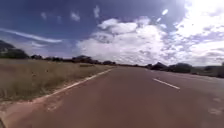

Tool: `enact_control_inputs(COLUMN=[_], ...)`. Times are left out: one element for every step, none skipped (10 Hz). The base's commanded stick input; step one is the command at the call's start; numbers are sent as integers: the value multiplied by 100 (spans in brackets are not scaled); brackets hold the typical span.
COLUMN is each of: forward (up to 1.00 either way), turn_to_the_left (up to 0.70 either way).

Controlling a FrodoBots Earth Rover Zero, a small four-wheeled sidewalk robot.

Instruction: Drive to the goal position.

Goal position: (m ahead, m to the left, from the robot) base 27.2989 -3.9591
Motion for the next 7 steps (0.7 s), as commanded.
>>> enact_control_inputs(forward=[100,100,100,100,100,100,100], turn_to_the_left=[0,0,0,0,0,0,0])
